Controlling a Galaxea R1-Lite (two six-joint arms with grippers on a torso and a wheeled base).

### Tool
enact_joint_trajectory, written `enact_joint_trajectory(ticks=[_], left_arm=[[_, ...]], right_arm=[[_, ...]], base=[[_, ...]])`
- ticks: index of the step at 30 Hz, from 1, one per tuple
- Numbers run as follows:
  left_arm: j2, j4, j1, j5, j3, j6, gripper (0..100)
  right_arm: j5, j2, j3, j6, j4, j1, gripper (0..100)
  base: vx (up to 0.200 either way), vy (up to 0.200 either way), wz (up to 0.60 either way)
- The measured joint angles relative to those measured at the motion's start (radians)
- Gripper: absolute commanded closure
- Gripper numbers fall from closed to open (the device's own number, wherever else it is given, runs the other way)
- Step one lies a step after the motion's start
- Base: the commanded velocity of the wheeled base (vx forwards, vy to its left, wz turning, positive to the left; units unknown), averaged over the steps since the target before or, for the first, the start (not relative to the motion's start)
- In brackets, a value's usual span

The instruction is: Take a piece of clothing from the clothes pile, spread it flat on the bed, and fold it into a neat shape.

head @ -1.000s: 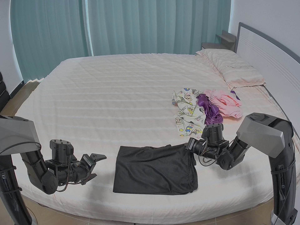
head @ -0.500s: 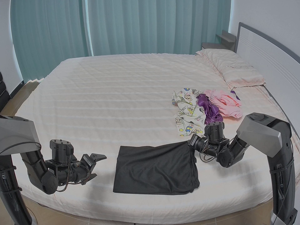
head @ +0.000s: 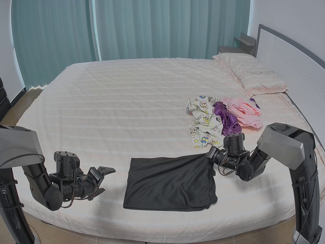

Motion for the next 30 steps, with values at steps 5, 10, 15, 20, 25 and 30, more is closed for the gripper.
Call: enact_joint_trajectory(ticks=[5,10,15,20,25,30], left_arm=[[0.0,0.0,0.0,0.0,0.0,0.0,0],[0.0,0.0,0.001,0.0,0.0,0.0,0],[0.0,0.0,0.0,0.0,0.0,0.0,0],[0.0,0.0,0.0,0.0,0.0,0.0,0],[0.0,0.0,0.0,0.0,0.0,0.0,0],[0.0,0.0,0.0,0.0,0.0,0.0,0]], right_arm=[[0.0,0.0,0.008,-0.005,-0.004,-0.001,0],[-0.002,-0.009,0.019,-0.014,-0.002,-0.003,0],[-0.002,-0.027,0.034,-0.013,-0.005,-0.01,0],[0.001,-0.091,0.151,-0.012,-0.013,-0.006,0],[0.003,-0.162,0.344,-0.002,-0.034,0.023,0],[0.006,-0.217,0.517,0.073,-0.128,0.075,0]], base=[[0.0,0.0,0.0],[0.0,0.0,0.0],[0.0,0.0,0.0],[0.0,0.0,0.0],[0.0,0.0,0.0],[0.0,0.0,0.0]])
